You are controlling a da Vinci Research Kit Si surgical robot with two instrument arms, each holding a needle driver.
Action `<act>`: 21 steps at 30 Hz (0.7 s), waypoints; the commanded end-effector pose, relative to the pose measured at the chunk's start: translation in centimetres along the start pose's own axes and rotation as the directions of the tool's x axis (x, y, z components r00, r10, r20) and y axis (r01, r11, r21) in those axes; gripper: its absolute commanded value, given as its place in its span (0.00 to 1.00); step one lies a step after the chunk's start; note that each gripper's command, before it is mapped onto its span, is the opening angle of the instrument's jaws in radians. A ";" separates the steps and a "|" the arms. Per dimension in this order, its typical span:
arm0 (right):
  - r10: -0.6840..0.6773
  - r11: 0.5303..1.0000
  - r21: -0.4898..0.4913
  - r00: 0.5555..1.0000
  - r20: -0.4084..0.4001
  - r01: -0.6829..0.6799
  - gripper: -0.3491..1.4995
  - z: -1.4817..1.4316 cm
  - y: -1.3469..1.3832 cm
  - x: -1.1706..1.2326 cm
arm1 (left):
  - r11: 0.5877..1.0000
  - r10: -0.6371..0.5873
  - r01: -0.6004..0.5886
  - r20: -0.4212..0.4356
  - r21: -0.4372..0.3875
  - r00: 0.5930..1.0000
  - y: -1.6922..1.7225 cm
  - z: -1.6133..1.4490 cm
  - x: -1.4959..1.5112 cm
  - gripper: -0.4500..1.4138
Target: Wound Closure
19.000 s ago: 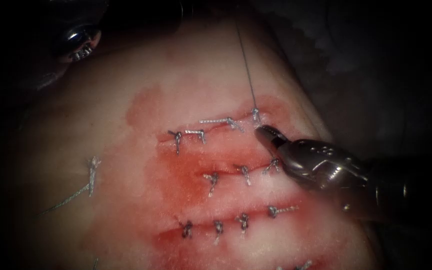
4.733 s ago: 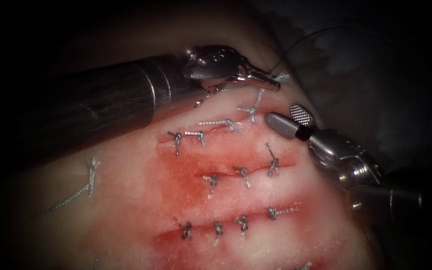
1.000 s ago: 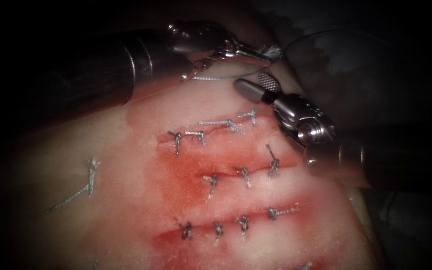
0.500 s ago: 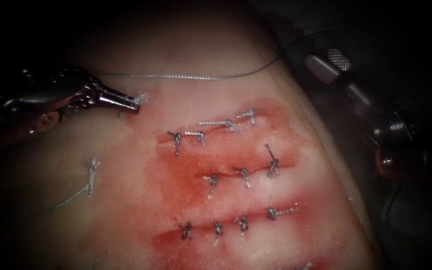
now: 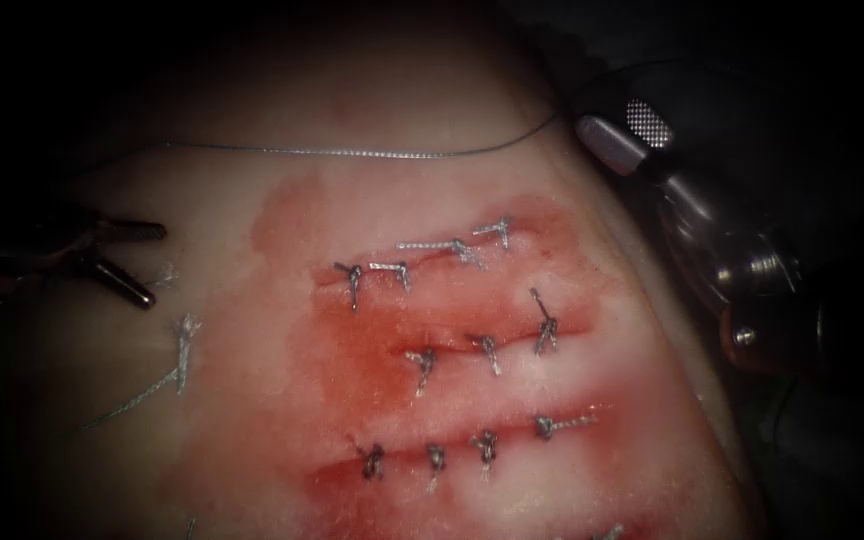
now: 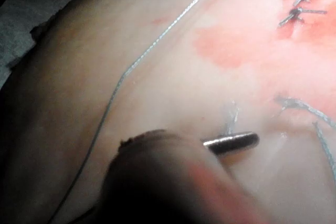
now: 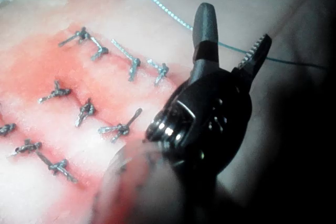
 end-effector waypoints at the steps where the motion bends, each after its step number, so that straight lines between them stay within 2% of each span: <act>1: 0.001 1.000 -0.003 1.000 0.004 -0.001 0.91 0.09 0.06 0.04 | 1.000 -0.017 0.018 -0.016 0.010 1.000 0.08 0.05 -0.06 0.84; 4: 0.002 1.000 -0.003 1.000 0.004 -0.002 0.91 0.09 0.08 0.06 | 0.999 -0.032 0.033 -0.050 0.028 0.998 0.09 0.08 0.01 0.78; 9: 0.002 1.000 -0.005 1.000 0.003 -0.002 0.91 0.10 0.12 0.07 | 0.998 0.048 -0.045 -0.094 0.041 0.994 0.10 0.04 -0.07 0.78; 11: 0.002 1.000 -0.004 1.000 0.004 -0.002 0.92 0.10 0.13 0.08 | 0.986 0.165 -0.165 -0.096 0.008 0.982 0.03 -0.19 -0.42 0.87; 13: 0.002 1.000 -0.004 1.000 0.004 -0.002 0.92 0.10 0.13 0.09 | 0.987 0.163 -0.163 -0.084 0.005 0.983 -0.04 -0.34 -0.66 0.88; 17: 0.001 1.000 -0.004 1.000 0.005 -0.001 0.93 0.10 0.13 0.10 | 0.986 0.168 -0.169 0.030 0.019 0.985 -0.22 -0.60 -1.18 0.89; 18: 0.001 1.000 -0.003 1.000 0.006 -0.001 0.90 0.11 0.14 0.11 | 0.988 0.145 -0.149 0.112 0.027 0.983 -0.30 -0.65 -1.41 0.90; 20: 0.001 1.000 -0.006 1.000 0.005 -0.001 0.86 0.12 0.16 0.12 | 0.984 0.158 -0.170 0.188 0.047 0.969 -0.34 -0.66 -1.59 0.84; 21: 0.001 1.000 -0.020 1.000 -0.002 -0.001 0.85 0.13 0.18 0.14 | 0.984 0.155 -0.170 0.215 0.050 0.964 -0.35 -0.64 -1.65 0.87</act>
